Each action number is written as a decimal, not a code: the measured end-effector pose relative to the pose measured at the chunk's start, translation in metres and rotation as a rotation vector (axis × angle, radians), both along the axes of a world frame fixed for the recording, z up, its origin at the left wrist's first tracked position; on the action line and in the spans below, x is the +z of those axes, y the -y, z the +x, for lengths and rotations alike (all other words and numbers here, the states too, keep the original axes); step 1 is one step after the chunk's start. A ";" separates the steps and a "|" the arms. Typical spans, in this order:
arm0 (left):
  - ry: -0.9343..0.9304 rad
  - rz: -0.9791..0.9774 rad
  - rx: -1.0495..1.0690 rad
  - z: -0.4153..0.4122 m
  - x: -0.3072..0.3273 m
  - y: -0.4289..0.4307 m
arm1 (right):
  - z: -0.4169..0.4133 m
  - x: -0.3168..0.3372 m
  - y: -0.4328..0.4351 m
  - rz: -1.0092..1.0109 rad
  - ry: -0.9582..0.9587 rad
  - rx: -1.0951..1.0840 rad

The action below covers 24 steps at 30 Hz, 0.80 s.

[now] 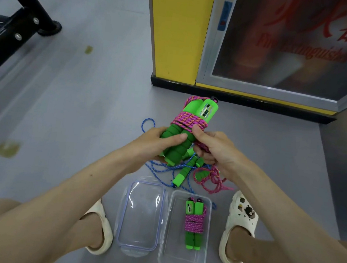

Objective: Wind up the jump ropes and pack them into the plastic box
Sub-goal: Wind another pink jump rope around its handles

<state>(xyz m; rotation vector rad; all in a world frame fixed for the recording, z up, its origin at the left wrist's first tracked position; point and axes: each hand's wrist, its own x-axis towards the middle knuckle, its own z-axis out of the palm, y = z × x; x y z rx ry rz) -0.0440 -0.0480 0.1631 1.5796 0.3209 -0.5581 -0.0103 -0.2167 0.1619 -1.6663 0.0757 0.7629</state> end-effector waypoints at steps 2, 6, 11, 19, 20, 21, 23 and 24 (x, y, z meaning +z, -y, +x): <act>-0.035 -0.117 -0.014 -0.004 0.002 0.002 | -0.001 0.002 -0.003 -0.008 -0.006 -0.020; 0.002 -0.117 -0.010 -0.008 0.003 0.006 | -0.002 0.002 -0.005 -0.053 0.000 -0.055; 0.002 -0.211 -0.021 -0.009 0.003 0.005 | -0.002 0.001 -0.003 0.079 -0.021 -0.087; 0.081 -0.061 0.080 -0.002 0.002 0.001 | 0.003 -0.002 -0.003 0.124 -0.099 -0.070; 0.096 -0.030 0.097 -0.002 0.002 0.002 | 0.003 -0.002 -0.003 0.082 -0.087 -0.075; 0.113 -0.001 0.106 -0.001 0.002 0.003 | 0.003 -0.002 -0.002 0.046 -0.073 -0.071; 0.150 0.060 0.101 -0.002 0.001 0.004 | 0.003 -0.002 -0.001 0.006 -0.058 -0.047; 0.165 0.081 0.098 -0.002 0.001 0.005 | 0.003 -0.002 0.000 -0.007 -0.053 -0.031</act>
